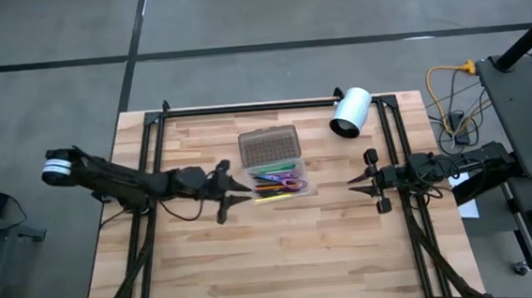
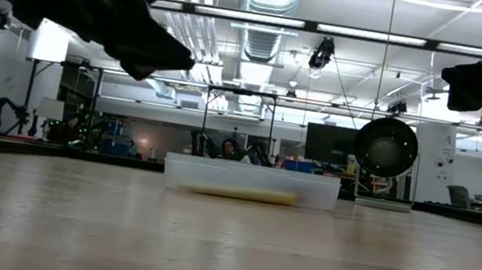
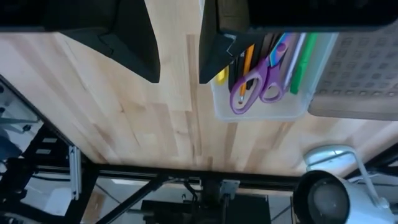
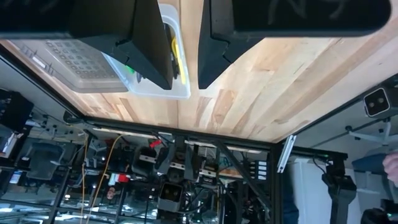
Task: Pick & place school supplies into a supply box
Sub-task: Return to Home Position
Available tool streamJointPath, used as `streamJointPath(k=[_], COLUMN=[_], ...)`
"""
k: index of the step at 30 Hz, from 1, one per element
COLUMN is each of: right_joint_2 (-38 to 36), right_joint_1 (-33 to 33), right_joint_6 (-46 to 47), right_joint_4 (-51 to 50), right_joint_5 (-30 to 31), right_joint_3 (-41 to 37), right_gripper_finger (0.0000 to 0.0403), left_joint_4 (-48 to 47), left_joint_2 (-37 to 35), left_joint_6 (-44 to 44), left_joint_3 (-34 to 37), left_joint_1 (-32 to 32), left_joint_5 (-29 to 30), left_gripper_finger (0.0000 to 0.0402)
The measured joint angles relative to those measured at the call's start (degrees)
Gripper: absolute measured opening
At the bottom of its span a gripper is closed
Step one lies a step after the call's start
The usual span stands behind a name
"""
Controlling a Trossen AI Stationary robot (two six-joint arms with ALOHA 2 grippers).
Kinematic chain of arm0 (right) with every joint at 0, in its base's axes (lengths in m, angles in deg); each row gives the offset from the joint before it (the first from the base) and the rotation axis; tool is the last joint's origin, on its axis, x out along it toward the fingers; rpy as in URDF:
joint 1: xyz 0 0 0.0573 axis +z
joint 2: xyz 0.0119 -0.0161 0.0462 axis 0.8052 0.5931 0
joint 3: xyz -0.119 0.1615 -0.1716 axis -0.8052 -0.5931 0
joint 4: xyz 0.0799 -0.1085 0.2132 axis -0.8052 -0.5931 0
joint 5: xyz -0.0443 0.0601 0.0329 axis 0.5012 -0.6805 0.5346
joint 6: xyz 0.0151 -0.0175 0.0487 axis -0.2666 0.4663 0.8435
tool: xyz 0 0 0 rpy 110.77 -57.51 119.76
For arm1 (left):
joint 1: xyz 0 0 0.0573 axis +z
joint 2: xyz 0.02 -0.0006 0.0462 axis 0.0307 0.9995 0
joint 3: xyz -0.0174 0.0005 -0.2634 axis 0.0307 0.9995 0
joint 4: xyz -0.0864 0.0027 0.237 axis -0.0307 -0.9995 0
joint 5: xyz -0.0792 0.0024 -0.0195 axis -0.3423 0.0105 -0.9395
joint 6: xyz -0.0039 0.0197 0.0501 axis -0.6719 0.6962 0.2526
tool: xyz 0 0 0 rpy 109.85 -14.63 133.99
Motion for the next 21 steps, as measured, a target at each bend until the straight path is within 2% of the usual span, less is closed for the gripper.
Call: streamJointPath(k=[10,21], right_joint_2=[0.0,0.0], right_joint_1=[0.0,0.0], right_joint_6=[0.0,0.0], right_joint_4=[0.0,0.0], right_joint_5=[0.0,0.0], right_joint_3=[0.0,0.0], right_gripper_finger=[0.0068,0.0068], left_joint_4=[2.0,2.0], left_joint_2=[-16.0,-31.2], left_joint_6=[-1.1,-1.7], left_joint_3=[10.3,18.0], left_joint_1=[0.0,0.0], left_joint_5=[-0.1,-1.0], left_gripper_finger=[0.0096,0.0096])
